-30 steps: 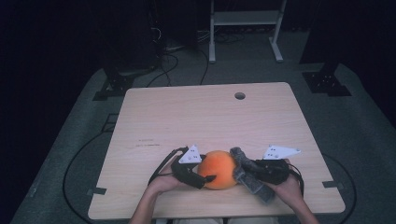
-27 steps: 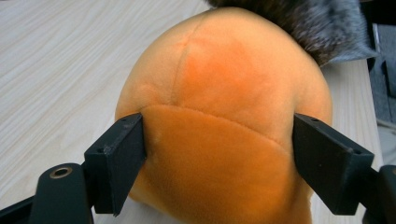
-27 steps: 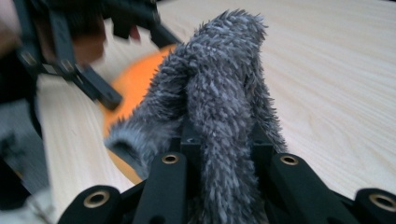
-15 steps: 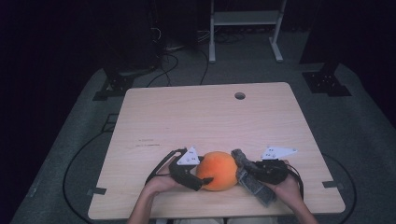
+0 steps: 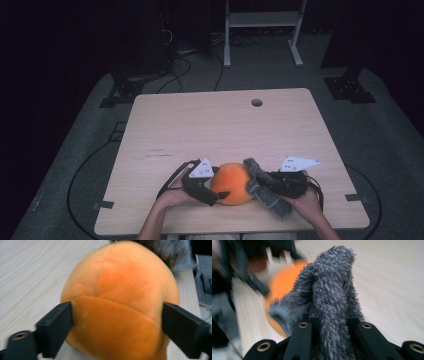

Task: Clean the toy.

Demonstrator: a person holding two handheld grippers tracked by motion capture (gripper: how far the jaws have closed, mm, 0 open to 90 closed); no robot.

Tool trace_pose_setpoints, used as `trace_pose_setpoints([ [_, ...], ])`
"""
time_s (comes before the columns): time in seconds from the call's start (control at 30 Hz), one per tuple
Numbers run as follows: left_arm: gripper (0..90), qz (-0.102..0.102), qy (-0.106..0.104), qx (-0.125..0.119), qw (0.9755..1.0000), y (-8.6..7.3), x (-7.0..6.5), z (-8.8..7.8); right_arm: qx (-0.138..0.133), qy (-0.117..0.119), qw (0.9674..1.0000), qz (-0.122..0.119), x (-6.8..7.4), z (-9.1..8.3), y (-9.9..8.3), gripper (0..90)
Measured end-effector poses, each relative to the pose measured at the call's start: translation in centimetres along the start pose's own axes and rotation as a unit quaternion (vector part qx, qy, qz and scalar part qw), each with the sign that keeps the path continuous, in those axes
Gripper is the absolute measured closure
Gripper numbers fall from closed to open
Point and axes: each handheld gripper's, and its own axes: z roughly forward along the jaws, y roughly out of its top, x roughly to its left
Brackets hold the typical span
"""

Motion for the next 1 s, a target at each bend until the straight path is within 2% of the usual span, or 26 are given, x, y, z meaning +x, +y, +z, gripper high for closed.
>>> trace_pose_setpoints([
  [0.03, 7.8, -0.014, -0.002, -0.001, 0.9999, -0.1, 0.2, 0.2, 0.007, 0.005, 0.9999, 0.005, -0.3, 0.3, -0.4, 74.0],
  [0.07, 6.7, -0.03, -0.01, 0.0, 0.9995, -0.2, 0.3, 0.7, 0.021, 0.001, 0.9995, 0.025, -1.0, 0.2, -0.5, 74.0],
  [0.1, 7.7, -0.03, -0.01, 0.0, 0.9995, -0.2, 0.3, 0.7, 0.021, 0.001, 0.9995, 0.025, -1.0, 0.2, -0.5, 74.0],
  [0.13, 7.7, -0.023, -0.013, -0.006, 0.9996, -0.2, 0.2, 0.7, 0.031, -0.008, 0.9993, 0.022, -1.2, 0.2, -0.6, 74.0],
  [0.17, 16.2, -0.001, -0.003, -0.007, 1.0, 0.0, -0.1, 0.5, 0.044, -0.014, 0.9985, 0.029, -1.7, 0.2, -1.1, 74.1],
  [0.2, 21.7, 0.004, 0.007, -0.011, 0.9999, 0.2, -0.3, 0.3, 0.043, -0.012, 0.9984, 0.034, -1.8, 0.1, -1.1, 74.4],
  [0.27, 28.9, 0.029, 0.028, -0.033, 0.9986, 0.7, -0.7, -0.1, 0.023, -0.023, 0.9992, 0.023, -1.5, -0.4, -0.5, 74.4],
  [0.3, 30.0, 0.029, 0.028, -0.033, 0.9986, 0.7, -0.7, -0.1, 0.023, -0.023, 0.9992, 0.023, -1.5, -0.4, -0.5, 74.4],
  [0.33, 29.9, 0.043, 0.052, -0.047, 0.9966, 1.2, -1.1, -0.3, 0.017, -0.051, 0.9983, -0.021, -0.5, -1.0, 0.9, 74.5],
  [0.37, 29.9, 0.051, 0.07, -0.049, 0.995, 1.5, -1.3, -0.2, 0.017, -0.051, 0.9983, -0.021, -0.5, -1.0, 0.9, 74.5],
  [0.4, 29.5, 0.088, 0.102, -0.038, 0.9901, 2.3, -1.9, 0.3, -0.008, -0.043, 0.9987, -0.028, 0.2, -1.7, 2.0, 74.7],
  [0.43, 29.4, 0.108, 0.106, -0.034, 0.9879, 2.5, -2.3, 0.6, -0.023, -0.035, 0.9986, -0.032, 0.7, -1.8, 2.5, 74.8],
  [0.47, 29.2, 0.127, 0.107, -0.036, 0.9855, 2.5, -2.7, 0.9, -0.026, -0.037, 0.998, -0.045, 1.3, -1.7, 2.9, 74.8],
  [0.5, 29.0, 0.127, 0.107, -0.036, 0.9855, 2.5, -2.7, 0.9, -0.026, -0.037, 0.998, -0.045, 1.3, -1.7, 2.9, 74.8],
  [0.57, 27.8, 0.177, 0.102, -0.028, 0.9785, 2.5, -3.7, 1.2, -0.011, -0.045, 0.9965, -0.069, 2.5, -0.5, 3.1, 74.6],
  [0.6, 26.5, 0.173, 0.098, -0.026, 0.9797, 2.4, -3.7, 1.2, -0.004, -0.043, 0.9965, -0.071, 2.3, -0.1, 2.8, 74.6],
  [0.67, 19.5, 0.148, 0.083, -0.035, 0.985, 2.3, -3.2, 0.9, -0.003, -0.032, 0.9981, -0.052, 1.7, 0.2, 1.9, 74.7],
  [0.7, 17.5, 0.148, 0.083, -0.035, 0.985, 2.3, -3.2, 0.9, -0.003, -0.032, 0.9981, -0.052, 1.7, 0.2, 1.9, 74.7],
  [0.73, 16.0, 0.086, 0.072, -0.046, 0.9926, 2.3, -2.5, 1.0, 0.003, -0.031, 0.9987, -0.04, 1.0, 0.0, 1.0, 74.8],
  [0.77, 15.6, 0.086, 0.072, -0.046, 0.9926, 2.3, -2.5, 1.0, 0.003, -0.031, 0.9987, -0.04, 1.0, 0.0, 1.0, 74.8],
  [0.8, 15.6, 0.043, 0.075, -0.04, 0.9954, 2.3, -2.0, 1.0, 0.018, -0.042, 0.9982, -0.039, 0.6, -0.2, 0.8, 74.8],
  [0.83, 16.4, 0.036, 0.074, -0.037, 0.9959, 2.3, -1.9, 0.9, 0.028, -0.052, 0.9975, -0.038, 0.4, -0.3, 0.6, 74.9],
  [0.87, 20.2, 0.036, 0.074, -0.037, 0.9959, 2.3, -1.9, 0.9, 0.028, -0.052, 0.9975, -0.038, 0.4, -0.3, 0.6, 74.9],
  [0.93, 23.9, 0.064, 0.082, -0.041, 0.9937, 2.2, -2.2, 0.8, 0.033, -0.058, 0.9972, -0.034, 0.2, -0.4, 0.5, 75.0],
  [0.97, 25.3, 0.072, 0.081, -0.041, 0.9932, 2.3, -2.4, 0.9, 0.022, -0.062, 0.9973, -0.034, 0.5, -0.8, 0.9, 75.0],
  [1.0, 26.8, 0.105, 0.081, -0.045, 0.9901, 2.5, -3.0, 1.2, -0.007, -0.039, 0.9981, -0.047, 1.7, -1.5, 2.1, 75.0],
])
